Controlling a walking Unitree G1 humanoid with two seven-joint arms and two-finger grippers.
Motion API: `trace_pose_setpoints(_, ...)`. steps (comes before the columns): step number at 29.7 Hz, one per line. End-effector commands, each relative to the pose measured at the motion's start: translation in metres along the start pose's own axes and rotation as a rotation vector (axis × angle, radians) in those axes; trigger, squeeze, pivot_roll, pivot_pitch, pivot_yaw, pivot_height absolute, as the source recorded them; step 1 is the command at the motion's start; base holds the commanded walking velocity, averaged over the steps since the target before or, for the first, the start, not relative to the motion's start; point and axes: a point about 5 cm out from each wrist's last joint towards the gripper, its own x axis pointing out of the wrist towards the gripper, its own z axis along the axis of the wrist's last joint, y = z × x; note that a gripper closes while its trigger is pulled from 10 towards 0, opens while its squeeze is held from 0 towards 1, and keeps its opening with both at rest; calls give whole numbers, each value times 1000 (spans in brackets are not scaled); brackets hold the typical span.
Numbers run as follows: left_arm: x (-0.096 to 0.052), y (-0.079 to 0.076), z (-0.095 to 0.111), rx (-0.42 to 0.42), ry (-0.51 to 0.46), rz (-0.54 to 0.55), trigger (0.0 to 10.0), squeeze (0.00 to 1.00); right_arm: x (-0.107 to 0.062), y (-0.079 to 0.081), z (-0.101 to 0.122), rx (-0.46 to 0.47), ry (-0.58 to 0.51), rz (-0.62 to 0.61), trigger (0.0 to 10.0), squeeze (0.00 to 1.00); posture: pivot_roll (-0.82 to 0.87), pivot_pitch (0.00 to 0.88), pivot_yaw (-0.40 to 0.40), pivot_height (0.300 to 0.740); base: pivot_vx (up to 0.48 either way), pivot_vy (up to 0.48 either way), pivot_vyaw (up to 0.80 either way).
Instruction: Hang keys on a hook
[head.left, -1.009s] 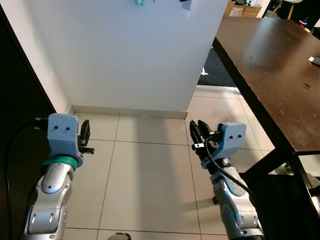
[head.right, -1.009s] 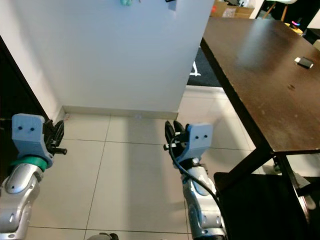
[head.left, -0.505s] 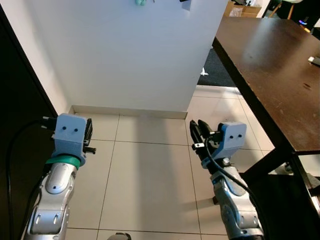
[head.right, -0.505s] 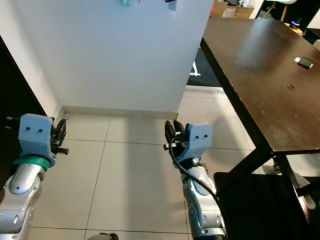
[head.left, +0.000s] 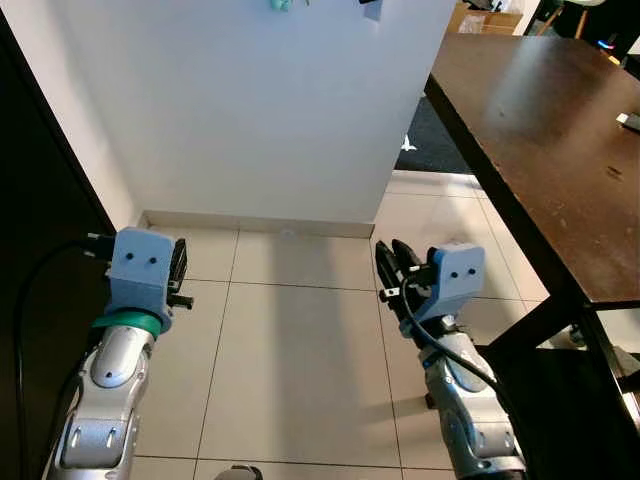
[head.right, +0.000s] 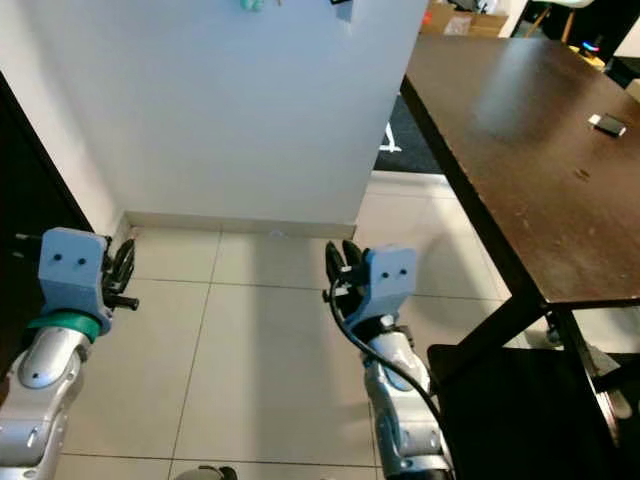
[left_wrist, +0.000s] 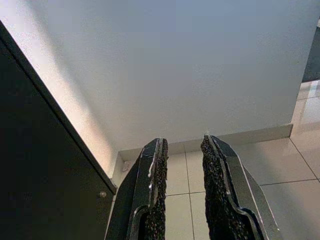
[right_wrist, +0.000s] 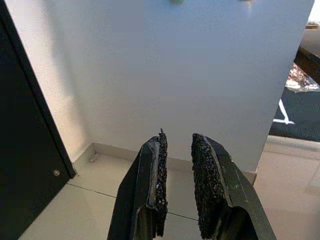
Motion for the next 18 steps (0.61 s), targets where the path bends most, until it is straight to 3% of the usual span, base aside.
trace_pose_setpoints(1, 0, 1, -6, -15, 31, -2, 10000, 0, -2, -1, 0, -13, 9, 1, 10000, 0, 80, 0, 24, 740, 0, 0, 0)
trace_pose_setpoints(18, 0, 2, -5, -21, 34, -6, 10000, 0, -1, 1, -1, -13, 15, 15, 10000, 0, 79, 0, 28, 740, 0, 0, 0)
